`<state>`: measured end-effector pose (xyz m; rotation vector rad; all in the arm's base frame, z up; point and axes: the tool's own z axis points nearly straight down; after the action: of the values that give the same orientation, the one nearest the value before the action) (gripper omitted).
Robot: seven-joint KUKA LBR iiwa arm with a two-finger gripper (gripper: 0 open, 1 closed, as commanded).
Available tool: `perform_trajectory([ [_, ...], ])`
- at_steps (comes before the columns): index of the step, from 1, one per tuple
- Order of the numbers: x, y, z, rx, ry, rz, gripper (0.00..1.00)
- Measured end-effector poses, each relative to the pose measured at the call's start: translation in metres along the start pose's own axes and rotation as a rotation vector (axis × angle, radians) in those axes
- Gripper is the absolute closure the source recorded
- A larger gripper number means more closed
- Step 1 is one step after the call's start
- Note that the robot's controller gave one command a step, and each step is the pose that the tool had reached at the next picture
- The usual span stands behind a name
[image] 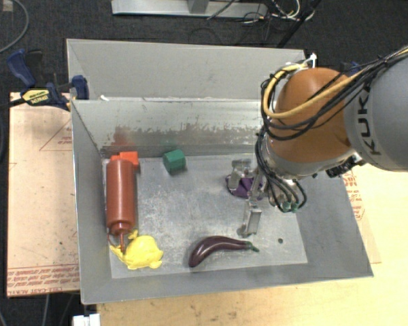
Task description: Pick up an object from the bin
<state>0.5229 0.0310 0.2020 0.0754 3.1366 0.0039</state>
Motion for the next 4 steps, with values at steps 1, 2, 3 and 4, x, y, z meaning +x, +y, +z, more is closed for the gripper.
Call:
perform_trajectory([
  [1, 0.007, -0.001, 0.059, 0.002, 0.000, -0.030, 0.00],
  [2, 0.011, 0.003, 0.101, 0.000, 0.003, -0.259, 0.00],
  [3, 0.025, 0.004, 0.132, 0.000, -0.001, -0.479, 1.00],
  [4, 0.025, 0.004, 0.132, 0.000, -0.001, -0.479, 1.00],
])
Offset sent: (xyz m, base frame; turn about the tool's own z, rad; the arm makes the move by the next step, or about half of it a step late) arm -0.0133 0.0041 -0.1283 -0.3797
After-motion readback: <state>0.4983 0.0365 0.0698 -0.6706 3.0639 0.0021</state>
